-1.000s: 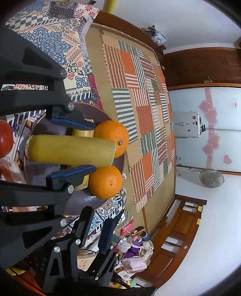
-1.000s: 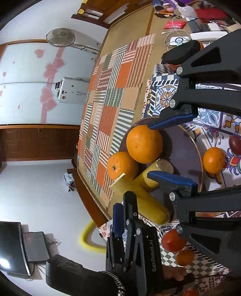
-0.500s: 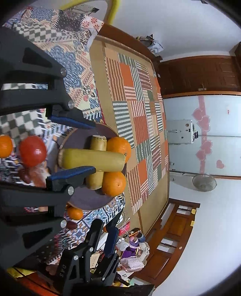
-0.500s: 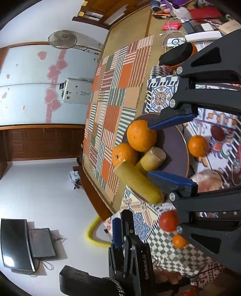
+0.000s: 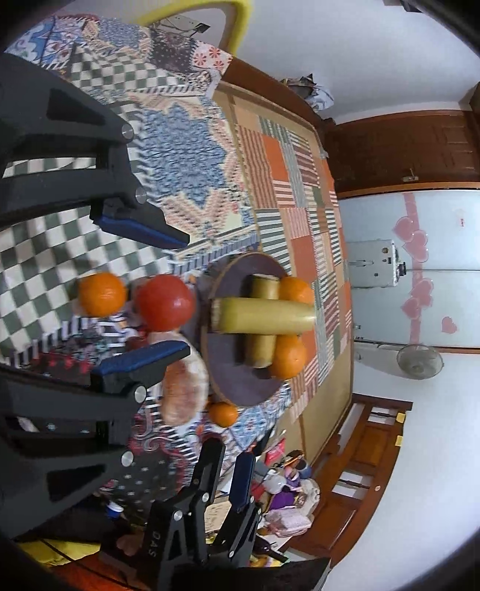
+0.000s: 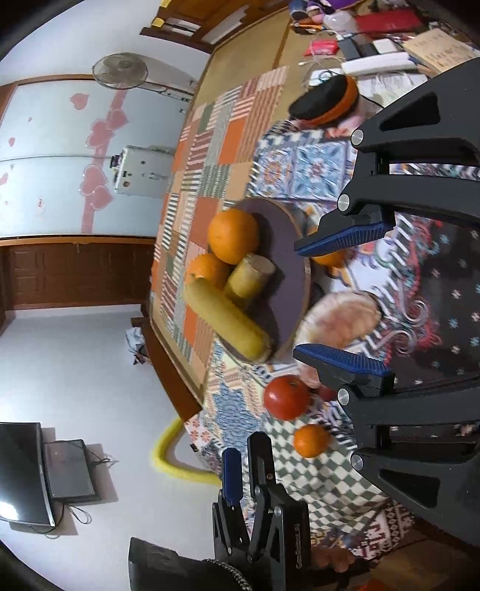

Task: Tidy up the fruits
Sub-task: 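Move the right tool to the pomelo segment and grasp it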

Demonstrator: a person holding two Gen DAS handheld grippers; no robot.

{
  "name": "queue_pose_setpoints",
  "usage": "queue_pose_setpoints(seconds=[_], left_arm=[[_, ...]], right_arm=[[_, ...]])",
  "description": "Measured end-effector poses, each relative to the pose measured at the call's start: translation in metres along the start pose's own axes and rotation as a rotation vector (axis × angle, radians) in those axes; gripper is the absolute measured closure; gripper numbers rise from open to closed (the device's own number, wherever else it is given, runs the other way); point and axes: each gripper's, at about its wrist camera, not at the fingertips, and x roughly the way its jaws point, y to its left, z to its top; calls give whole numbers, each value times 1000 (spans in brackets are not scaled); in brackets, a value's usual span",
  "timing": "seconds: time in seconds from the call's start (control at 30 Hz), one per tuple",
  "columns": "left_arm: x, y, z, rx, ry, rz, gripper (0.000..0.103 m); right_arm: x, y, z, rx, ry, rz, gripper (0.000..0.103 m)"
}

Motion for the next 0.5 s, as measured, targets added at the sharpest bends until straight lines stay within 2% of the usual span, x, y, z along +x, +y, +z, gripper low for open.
queue_pose_setpoints(seconds=[0.23, 0.5], left_arm=[[14, 1, -29, -9, 64, -18, 51], [29, 2, -47, -11, 99, -26, 51]], right_arm=[[22, 5, -21, 7, 75, 35, 57], [46, 8, -23, -5, 126, 40, 57]])
